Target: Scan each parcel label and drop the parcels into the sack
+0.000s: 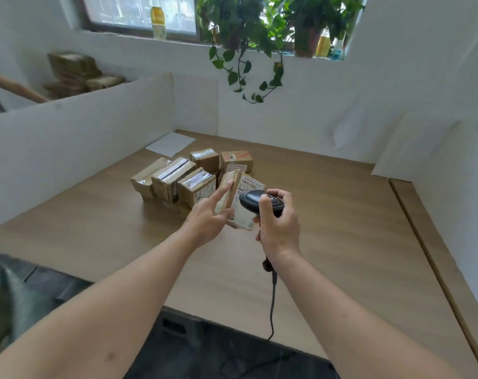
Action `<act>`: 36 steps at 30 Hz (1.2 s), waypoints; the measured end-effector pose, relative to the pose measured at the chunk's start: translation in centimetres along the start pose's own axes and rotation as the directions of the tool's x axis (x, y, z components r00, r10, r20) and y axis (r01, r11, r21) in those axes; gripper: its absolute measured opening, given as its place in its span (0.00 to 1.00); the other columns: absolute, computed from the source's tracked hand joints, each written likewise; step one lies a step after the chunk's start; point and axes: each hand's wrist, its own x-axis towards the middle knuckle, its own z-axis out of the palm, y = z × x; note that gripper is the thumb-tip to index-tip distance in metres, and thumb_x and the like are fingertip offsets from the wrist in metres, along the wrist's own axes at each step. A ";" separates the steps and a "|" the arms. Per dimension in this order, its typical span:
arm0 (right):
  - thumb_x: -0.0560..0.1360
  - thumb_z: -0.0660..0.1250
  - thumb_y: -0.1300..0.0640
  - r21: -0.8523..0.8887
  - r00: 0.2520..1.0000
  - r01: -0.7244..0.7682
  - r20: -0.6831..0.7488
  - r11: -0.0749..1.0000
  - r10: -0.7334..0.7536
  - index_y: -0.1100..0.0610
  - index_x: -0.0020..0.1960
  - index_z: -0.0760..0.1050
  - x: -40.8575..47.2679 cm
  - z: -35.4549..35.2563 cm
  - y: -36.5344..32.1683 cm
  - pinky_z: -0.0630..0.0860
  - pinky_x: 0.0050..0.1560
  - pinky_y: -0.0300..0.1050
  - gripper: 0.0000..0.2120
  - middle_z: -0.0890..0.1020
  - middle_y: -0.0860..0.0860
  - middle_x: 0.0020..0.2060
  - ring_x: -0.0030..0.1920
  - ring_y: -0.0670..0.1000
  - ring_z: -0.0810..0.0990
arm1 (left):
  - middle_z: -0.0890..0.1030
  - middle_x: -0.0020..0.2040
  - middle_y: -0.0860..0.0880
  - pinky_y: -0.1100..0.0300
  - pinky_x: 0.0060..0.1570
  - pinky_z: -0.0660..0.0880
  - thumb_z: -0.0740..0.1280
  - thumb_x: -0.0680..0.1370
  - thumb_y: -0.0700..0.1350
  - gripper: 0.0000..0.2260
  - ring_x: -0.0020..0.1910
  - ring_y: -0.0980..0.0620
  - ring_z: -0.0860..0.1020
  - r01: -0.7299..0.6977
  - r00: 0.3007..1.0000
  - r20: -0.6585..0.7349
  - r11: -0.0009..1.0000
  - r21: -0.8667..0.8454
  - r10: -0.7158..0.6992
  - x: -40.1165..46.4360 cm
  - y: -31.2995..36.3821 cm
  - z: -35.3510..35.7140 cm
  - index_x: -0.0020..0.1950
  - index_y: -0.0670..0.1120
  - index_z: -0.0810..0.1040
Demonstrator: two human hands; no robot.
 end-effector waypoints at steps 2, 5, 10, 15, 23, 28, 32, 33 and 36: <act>0.75 0.66 0.37 -0.013 0.998 0.010 0.070 1.000 -0.010 0.34 0.54 0.75 -2.1 1.6 0.3 0.86 0.47 0.66 0.09 0.86 0.44 0.49 0.48 0.52 0.87 | 0.70 0.78 0.48 0.43 0.71 0.71 0.67 0.84 0.52 0.29 0.72 0.45 0.72 0.043 0.998 -0.044 0.999 0.006 -0.042 -2.7 -1.5 -1.6 0.78 0.75 0.60; 0.78 0.66 0.38 -0.011 0.984 0.032 0.175 0.999 -0.029 0.34 0.57 0.73 -5.2 4.4 0.2 0.86 0.47 0.65 0.08 0.84 0.43 0.52 0.50 0.52 0.87 | 0.71 0.78 0.48 0.43 0.70 0.73 0.68 0.83 0.53 0.28 0.71 0.45 0.74 0.088 0.991 -0.103 0.996 -0.001 -0.087 -6.8 -4.0 -4.4 0.76 0.77 0.61; 0.83 0.67 0.43 0.021 0.940 0.032 0.339 0.999 -0.037 0.39 0.62 0.73 -10.6 9.9 -0.8 0.88 0.47 0.61 0.09 0.82 0.43 0.52 0.51 0.53 0.86 | 0.69 0.79 0.50 0.56 0.66 0.73 0.67 0.84 0.50 0.29 0.71 0.47 0.73 0.175 0.961 -0.213 0.984 -0.013 -0.174 -13.0 -9.0 -9.9 0.79 0.72 0.61; 0.84 0.68 0.46 0.002 0.892 0.015 0.452 1.000 -0.014 0.40 0.61 0.73 -18.2 17.5 -1.5 0.87 0.45 0.56 0.07 0.82 0.44 0.52 0.50 0.52 0.86 | 0.75 0.73 0.49 0.63 0.60 0.73 0.67 0.84 0.49 0.29 0.63 0.51 0.75 0.318 0.899 -0.316 0.948 0.000 -0.302 -21.0 -15.4 -16.2 0.80 0.70 0.62; 0.74 0.65 0.33 -0.052 0.821 -0.022 0.569 0.998 0.048 0.38 0.60 0.75 -29.7 26.7 -1.3 0.86 0.49 0.67 0.17 0.85 0.44 0.51 0.50 0.52 0.87 | 0.78 0.70 0.50 0.46 0.70 0.73 0.69 0.80 0.53 0.31 0.63 0.47 0.79 0.455 0.833 -0.335 0.890 -0.038 -0.440 -32.3 -23.8 -23.7 0.74 0.80 0.60; 0.82 0.68 0.42 -0.103 0.771 -0.022 0.631 0.994 0.082 0.33 0.57 0.72 -34.8 31.9 0.0 0.87 0.48 0.65 0.06 0.83 0.44 0.52 0.50 0.52 0.87 | 0.74 0.75 0.48 0.44 0.73 0.70 0.68 0.81 0.53 0.32 0.70 0.45 0.75 0.531 0.786 -0.341 0.846 -0.052 -0.515 -37.6 -29.0 -27.7 0.73 0.82 0.57; 0.84 0.68 0.43 -0.139 0.728 -0.041 0.674 0.989 0.125 0.38 0.61 0.74 -36.7 35.6 1.1 0.87 0.55 0.58 0.08 0.82 0.41 0.52 0.52 0.50 0.87 | 0.73 0.76 0.48 0.42 0.73 0.69 0.68 0.82 0.53 0.31 0.72 0.43 0.73 0.610 0.731 -0.363 0.791 -0.031 -0.578 -39.8 -32.9 -29.9 0.75 0.80 0.56; 0.84 0.68 0.43 -0.153 0.719 -0.043 0.681 0.987 0.137 0.40 0.63 0.74 -36.9 36.6 1.5 0.87 0.56 0.57 0.09 0.82 0.41 0.53 0.52 0.50 0.86 | 0.73 0.75 0.47 0.43 0.73 0.70 0.67 0.83 0.54 0.31 0.71 0.42 0.73 0.635 0.717 -0.360 0.773 -0.016 -0.597 -40.1 -34.0 -30.3 0.76 0.79 0.56; 0.83 0.67 0.41 -0.215 0.692 -0.038 0.699 0.976 0.181 0.38 0.64 0.72 -37.5 39.5 3.3 0.87 0.56 0.57 0.11 0.82 0.42 0.54 0.52 0.50 0.86 | 0.73 0.70 0.46 0.47 0.65 0.73 0.65 0.84 0.56 0.30 0.64 0.43 0.75 0.701 0.679 -0.342 0.712 0.040 -0.650 -40.3 -36.9 -31.2 0.78 0.78 0.54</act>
